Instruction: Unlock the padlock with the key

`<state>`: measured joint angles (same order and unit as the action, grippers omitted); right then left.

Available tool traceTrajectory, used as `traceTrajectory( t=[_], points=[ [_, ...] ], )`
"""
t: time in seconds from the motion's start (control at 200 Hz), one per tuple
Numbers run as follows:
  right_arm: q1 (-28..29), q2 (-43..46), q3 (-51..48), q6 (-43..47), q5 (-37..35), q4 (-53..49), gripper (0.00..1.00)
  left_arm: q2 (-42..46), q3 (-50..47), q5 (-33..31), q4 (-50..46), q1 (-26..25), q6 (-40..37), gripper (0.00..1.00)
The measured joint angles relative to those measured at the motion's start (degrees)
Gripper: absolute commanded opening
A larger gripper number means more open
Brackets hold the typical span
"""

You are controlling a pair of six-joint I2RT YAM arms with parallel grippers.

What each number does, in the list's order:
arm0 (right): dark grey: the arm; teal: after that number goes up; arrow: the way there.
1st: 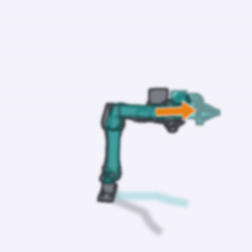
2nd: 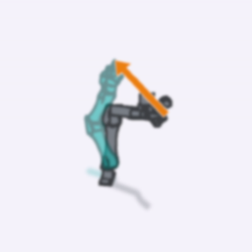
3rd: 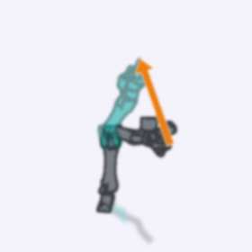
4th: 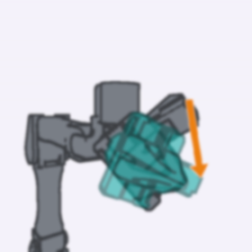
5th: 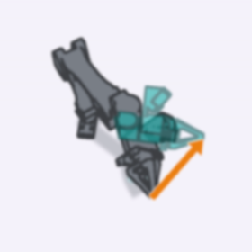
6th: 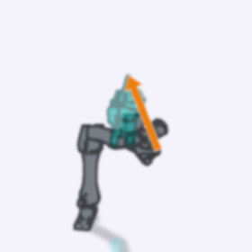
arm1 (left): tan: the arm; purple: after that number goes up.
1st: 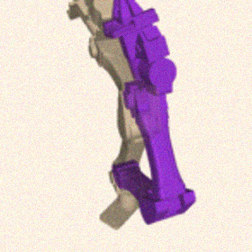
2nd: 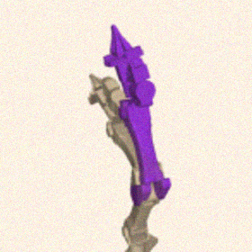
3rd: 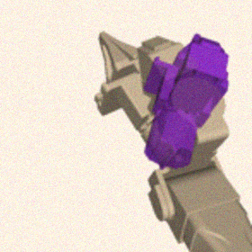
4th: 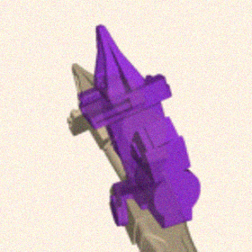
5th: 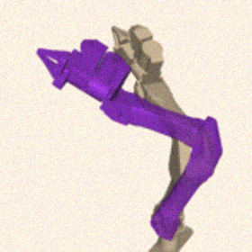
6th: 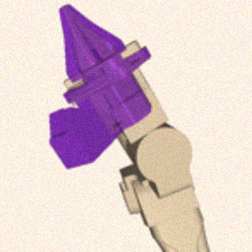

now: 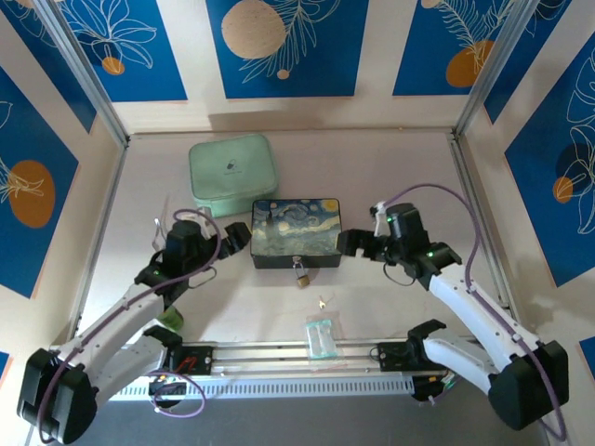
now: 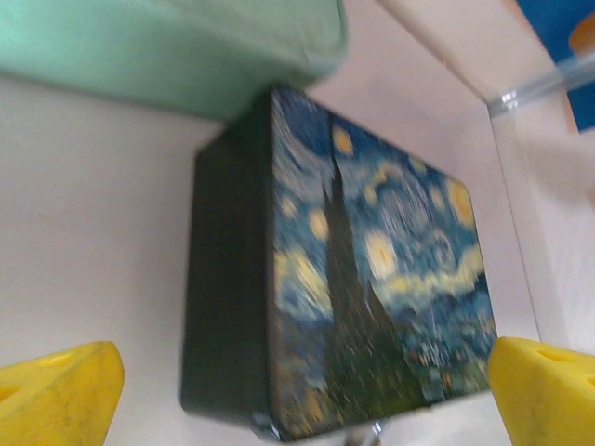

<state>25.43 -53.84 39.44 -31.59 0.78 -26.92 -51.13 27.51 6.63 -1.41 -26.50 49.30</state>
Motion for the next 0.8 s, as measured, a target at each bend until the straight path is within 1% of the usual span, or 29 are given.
traceTrajectory(
  t=[0.07, 0.15, 0.22, 0.31, 0.415, 0.51, 0.615, 0.695, 0.8],
  points=[
    [6.7, -0.7, 0.0, -2.0, -3.3, -2.6, 0.88, 0.1, 0.0, -1.2, -0.9, -3.9, 1.8, 1.0],
    [13.1, -1.7, 0.0, -5.0, -6.8, -4.9, 0.8, 0.1, 0.0, -3.5, -1.0, -8.6, 3.9, 1.0],
    [17.4, -2.8, -0.2, -7.7, -8.9, -5.9, 0.73, 0.0, 0.0, -5.3, -1.0, -12.6, 5.3, 1.0],
    [22.0, -4.2, -1.2, -10.9, -11.3, -5.9, 0.7, -0.2, 0.0, -7.1, -1.0, -16.2, 6.6, 1.0],
    [26.1, -6.7, -2.8, -14.7, -13.0, -5.4, 0.67, -0.8, 0.0, -9.0, -0.9, -18.6, 8.2, 1.0],
    [29.1, -10.3, -3.0, -17.5, -14.5, -5.0, 0.61, -1.8, 0.0, -10.4, -0.4, -20.2, 9.4, 1.0],
    [31.6, -13.8, -3.0, -19.7, -15.7, -3.7, 0.6, -3.7, 0.0, -11.5, 0.5, -22.6, 10.4, 1.0],
    [33.1, -16.3, -3.0, -21.0, -16.2, -2.4, 0.56, -5.0, 0.0, -11.9, 1.1, -24.1, 10.8, 1.0],
    [35.0, -19.5, -2.9, -22.0, -17.0, -0.7, 0.5, -6.0, -0.8, -12.3, 3.3, -24.7, 11.6, 1.0]
  ],
)
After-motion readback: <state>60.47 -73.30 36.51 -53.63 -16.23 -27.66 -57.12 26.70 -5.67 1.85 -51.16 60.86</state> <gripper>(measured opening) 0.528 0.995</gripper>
